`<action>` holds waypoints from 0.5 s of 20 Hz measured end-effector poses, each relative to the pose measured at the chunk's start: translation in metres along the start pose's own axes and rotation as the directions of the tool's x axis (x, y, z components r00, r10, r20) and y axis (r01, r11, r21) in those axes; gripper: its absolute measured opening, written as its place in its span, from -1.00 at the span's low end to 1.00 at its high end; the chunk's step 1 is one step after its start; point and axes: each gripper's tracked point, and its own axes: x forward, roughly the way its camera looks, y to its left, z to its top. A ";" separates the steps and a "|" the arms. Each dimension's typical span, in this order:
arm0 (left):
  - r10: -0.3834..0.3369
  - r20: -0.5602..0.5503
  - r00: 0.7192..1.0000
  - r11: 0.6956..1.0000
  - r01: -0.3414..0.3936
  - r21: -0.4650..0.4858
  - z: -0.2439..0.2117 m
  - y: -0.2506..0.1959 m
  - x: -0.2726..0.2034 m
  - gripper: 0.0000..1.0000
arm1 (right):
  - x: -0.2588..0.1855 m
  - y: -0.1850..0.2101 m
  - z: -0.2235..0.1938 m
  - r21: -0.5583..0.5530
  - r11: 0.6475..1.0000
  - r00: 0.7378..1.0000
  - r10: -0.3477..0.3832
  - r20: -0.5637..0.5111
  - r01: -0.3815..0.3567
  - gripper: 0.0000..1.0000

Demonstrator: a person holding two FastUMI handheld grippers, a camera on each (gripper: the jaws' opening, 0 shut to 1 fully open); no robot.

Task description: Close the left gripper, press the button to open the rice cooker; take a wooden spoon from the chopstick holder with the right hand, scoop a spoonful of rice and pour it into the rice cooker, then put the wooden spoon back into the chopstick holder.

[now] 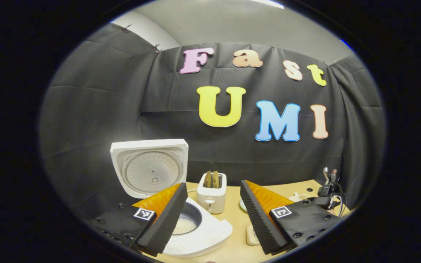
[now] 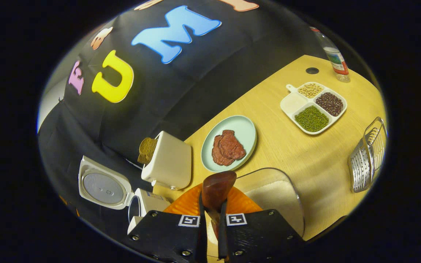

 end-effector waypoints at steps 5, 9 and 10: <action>-0.028 0.019 0.999 1.000 0.028 -0.006 0.003 -0.013 -0.001 0.99 | -0.024 0.018 0.032 0.138 0.984 0.994 0.105 0.043 -0.110 -0.77; -0.045 0.021 0.999 0.999 0.046 -0.019 0.000 -0.021 -0.003 0.99 | -0.046 0.052 0.050 0.190 0.956 0.974 0.214 0.069 -0.224 -0.77; -0.048 0.019 0.999 0.998 0.049 -0.025 -0.001 -0.023 -0.003 0.99 | -0.052 0.062 0.054 0.198 0.948 0.968 0.238 0.075 -0.248 -0.77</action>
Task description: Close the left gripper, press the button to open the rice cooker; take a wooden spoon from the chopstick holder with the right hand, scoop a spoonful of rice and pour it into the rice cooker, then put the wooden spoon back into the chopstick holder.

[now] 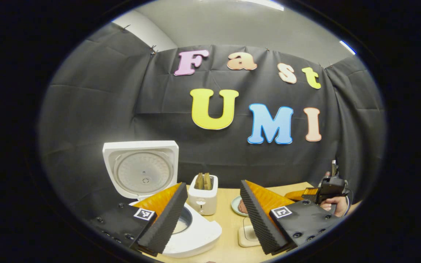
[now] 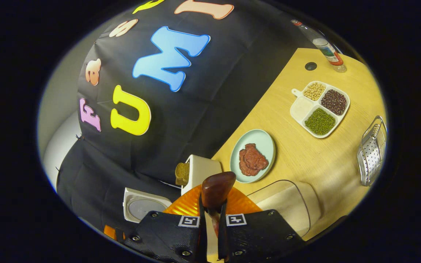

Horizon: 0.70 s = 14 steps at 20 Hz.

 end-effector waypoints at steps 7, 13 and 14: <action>0.016 0.006 1.000 1.000 -0.016 0.011 -0.003 0.015 -0.015 0.99 | 0.006 0.064 -0.009 0.001 0.993 0.992 0.120 -0.023 -0.120 -0.77; 0.048 0.018 0.999 0.999 -0.048 -0.012 -0.008 0.039 -0.028 0.99 | 0.024 0.113 -0.030 0.010 0.981 0.978 0.193 -0.078 -0.193 -0.77; 0.054 0.022 0.998 0.999 -0.053 -0.011 -0.009 0.041 -0.030 1.00 | 0.028 0.120 -0.036 0.009 0.979 0.974 0.205 -0.093 -0.205 -0.76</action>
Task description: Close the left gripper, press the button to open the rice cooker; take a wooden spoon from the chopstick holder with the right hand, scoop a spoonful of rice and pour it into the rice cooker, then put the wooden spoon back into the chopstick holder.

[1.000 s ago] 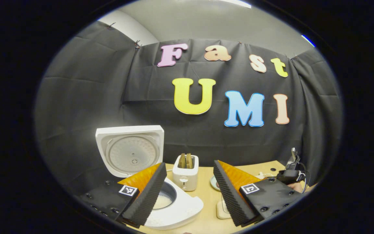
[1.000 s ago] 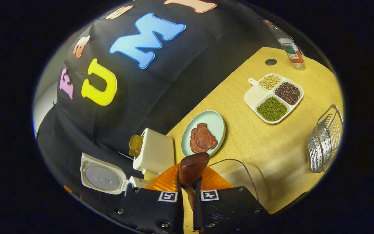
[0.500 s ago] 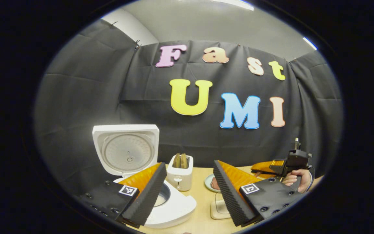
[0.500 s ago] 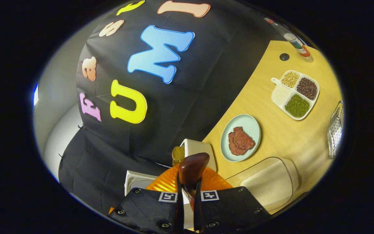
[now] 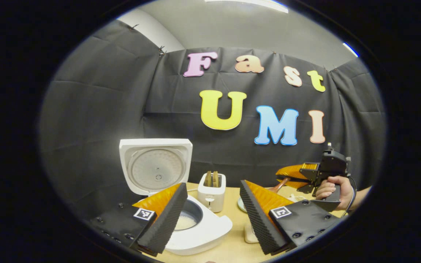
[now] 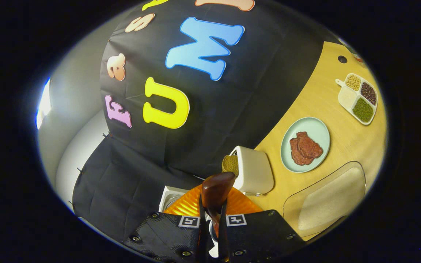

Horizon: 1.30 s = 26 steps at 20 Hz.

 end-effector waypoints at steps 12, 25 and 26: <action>0.017 0.044 0.999 0.999 -0.015 -0.044 -0.002 0.030 -0.015 0.96 | 0.091 0.058 -0.079 -0.043 0.994 0.978 0.093 -0.187 -0.103 -0.77; 0.076 0.050 0.996 0.996 -0.073 -0.056 -0.015 0.048 -0.029 0.99 | 0.158 0.064 -0.146 -0.160 0.980 0.957 0.071 -0.282 -0.120 -0.77; 0.077 0.049 0.996 0.996 -0.074 -0.055 -0.017 0.049 -0.032 0.99 | 0.162 0.063 -0.150 -0.186 0.975 0.957 0.064 -0.284 -0.120 -0.77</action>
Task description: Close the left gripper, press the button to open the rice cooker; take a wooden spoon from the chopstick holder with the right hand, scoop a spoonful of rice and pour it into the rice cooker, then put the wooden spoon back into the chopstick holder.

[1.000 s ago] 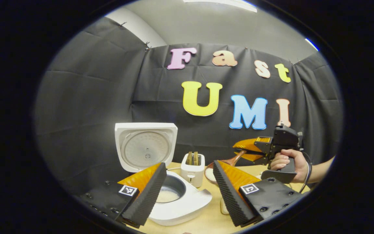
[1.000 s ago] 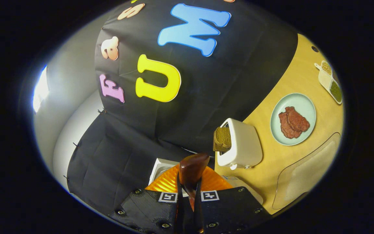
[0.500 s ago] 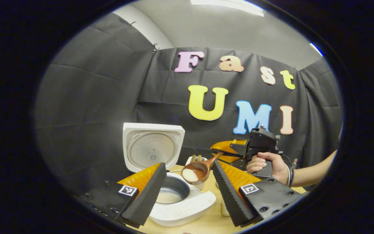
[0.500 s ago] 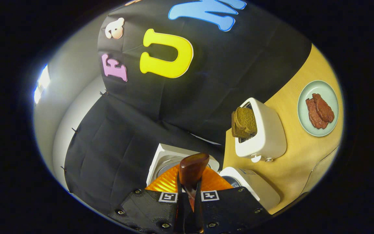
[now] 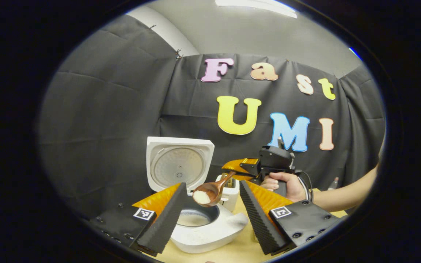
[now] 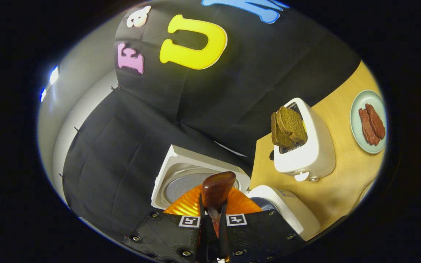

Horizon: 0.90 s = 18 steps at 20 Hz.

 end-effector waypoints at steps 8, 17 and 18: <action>0.032 -0.015 0.999 0.999 -0.032 -0.016 -0.007 0.017 -0.019 0.99 | 0.036 0.008 -0.030 -0.303 0.952 0.998 -0.055 -0.039 0.041 -0.77; 0.059 -0.006 0.998 0.998 -0.059 -0.028 -0.006 0.024 -0.026 0.99 | 0.037 0.047 -0.094 -0.929 0.341 0.988 0.000 -0.154 -0.145 -0.77; 0.062 -0.004 0.998 0.998 -0.062 -0.029 -0.003 0.021 -0.024 1.00 | 0.033 0.050 -0.102 -0.953 0.241 0.982 0.017 -0.186 -0.185 -0.77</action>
